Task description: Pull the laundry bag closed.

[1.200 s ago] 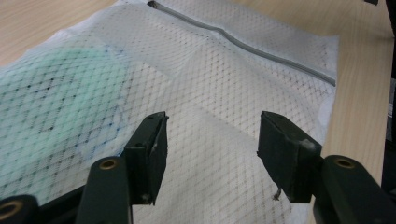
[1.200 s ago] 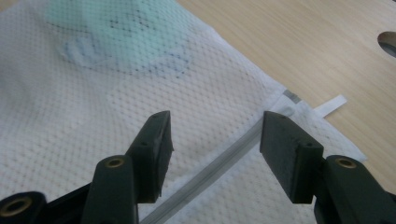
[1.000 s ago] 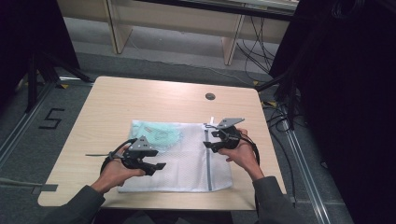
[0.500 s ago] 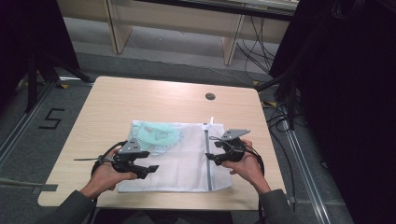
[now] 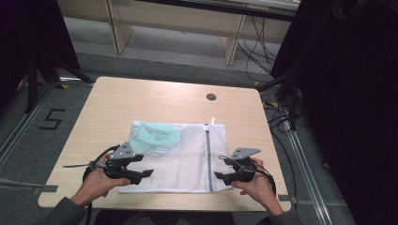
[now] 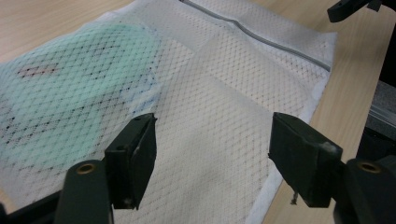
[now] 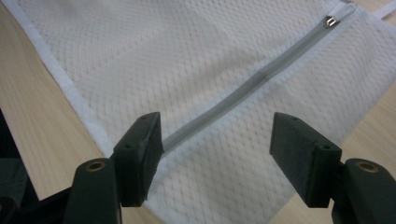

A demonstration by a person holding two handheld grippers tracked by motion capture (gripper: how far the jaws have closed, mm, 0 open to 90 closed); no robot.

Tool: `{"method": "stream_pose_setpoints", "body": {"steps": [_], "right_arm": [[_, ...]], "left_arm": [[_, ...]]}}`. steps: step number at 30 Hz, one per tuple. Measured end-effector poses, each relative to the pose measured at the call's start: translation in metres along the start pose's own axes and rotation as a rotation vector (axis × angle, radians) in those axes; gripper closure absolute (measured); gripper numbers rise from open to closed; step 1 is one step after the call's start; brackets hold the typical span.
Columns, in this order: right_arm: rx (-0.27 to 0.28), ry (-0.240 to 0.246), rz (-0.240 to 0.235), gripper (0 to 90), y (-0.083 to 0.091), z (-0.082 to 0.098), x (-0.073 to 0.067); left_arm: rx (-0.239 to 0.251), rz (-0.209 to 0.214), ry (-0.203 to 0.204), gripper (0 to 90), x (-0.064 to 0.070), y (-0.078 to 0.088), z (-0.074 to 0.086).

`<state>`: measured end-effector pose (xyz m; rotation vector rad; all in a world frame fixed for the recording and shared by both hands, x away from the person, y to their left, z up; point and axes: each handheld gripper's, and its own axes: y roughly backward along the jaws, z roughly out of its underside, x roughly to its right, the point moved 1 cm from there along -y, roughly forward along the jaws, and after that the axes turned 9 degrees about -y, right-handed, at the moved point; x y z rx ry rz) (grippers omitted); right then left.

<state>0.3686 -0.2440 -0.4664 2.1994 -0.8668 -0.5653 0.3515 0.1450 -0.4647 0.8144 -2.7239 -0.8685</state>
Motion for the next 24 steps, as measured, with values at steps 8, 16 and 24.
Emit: {"method": "stream_pose_setpoints", "body": {"steps": [8, 16, 24], "right_arm": [[-0.009, 0.004, 0.023, 32.5, 0.009, 0.021, -0.001], [-0.075, -0.002, 0.026, 30.3, 0.015, 0.033, -0.004], [-0.053, -0.018, 0.038, 28.8, 0.011, 0.035, -0.004]], "left_arm": [[0.004, -0.006, -0.004, 30.6, 0.005, 0.002, 0.003], [-0.005, -0.006, -0.001, 30.2, 0.005, 0.001, 0.004], [-0.005, -0.014, -0.01, 29.6, 0.003, 0.001, 0.004]]}}
